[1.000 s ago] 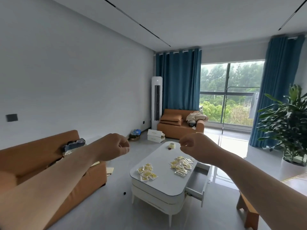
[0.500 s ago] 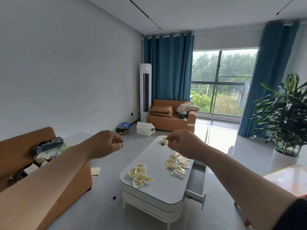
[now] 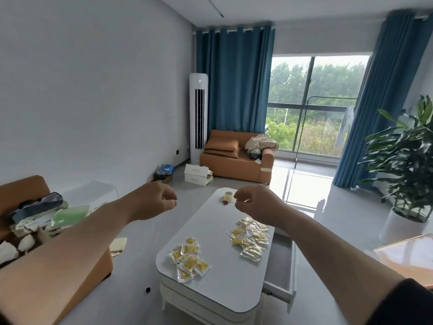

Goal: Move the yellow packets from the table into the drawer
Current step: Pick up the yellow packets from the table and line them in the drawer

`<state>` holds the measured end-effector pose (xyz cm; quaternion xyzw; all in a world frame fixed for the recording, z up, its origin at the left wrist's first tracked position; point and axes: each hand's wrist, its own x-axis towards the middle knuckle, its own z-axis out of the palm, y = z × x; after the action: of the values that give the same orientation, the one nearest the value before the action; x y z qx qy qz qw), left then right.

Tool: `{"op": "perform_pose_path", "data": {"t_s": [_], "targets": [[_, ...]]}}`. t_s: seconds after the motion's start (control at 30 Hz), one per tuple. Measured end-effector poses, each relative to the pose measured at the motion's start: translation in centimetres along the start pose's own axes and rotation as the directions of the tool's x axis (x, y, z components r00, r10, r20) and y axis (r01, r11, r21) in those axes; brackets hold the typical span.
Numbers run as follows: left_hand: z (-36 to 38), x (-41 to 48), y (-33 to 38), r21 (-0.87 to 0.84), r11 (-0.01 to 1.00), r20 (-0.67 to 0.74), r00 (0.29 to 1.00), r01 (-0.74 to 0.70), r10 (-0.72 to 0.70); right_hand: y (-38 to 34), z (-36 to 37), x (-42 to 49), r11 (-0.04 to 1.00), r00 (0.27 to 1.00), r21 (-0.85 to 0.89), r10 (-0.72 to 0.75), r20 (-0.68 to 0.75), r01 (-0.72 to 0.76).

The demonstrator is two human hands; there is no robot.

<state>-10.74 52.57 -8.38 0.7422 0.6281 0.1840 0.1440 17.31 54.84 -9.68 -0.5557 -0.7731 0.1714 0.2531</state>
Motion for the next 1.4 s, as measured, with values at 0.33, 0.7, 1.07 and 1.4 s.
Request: {"op": "perform_pose_path", "data": {"t_s": [0.33, 0.7, 1.07, 1.4], "targets": [[1.1, 16.5, -1.8, 0.03, 0.997, 0.004, 0.997, 0.073, -0.073, 7.0, 0.7, 16.7, 1.0, 0.997, 0.009, -0.025, 0.072, 0.024], [4.3, 28.9, -8.1, 0.017, 0.996, 0.115, 0.989, 0.09, -0.092, 10.7, 7.1, 29.0, 1.0, 0.988, 0.01, 0.022, 0.155, -0.024], [11.7, 43.0, -22.3, -0.06, 0.997, 0.359, 0.933, 0.057, -0.032, 12.6, 20.4, 40.4, 0.975, 0.939, 0.002, 0.212, 0.272, -0.221], [27.3, 45.9, -33.5, -0.106, 0.963, 0.606, 0.784, 0.247, -0.134, 22.3, 36.1, 43.0, 0.879, 0.801, 0.035, 0.417, 0.429, -0.476]]}}
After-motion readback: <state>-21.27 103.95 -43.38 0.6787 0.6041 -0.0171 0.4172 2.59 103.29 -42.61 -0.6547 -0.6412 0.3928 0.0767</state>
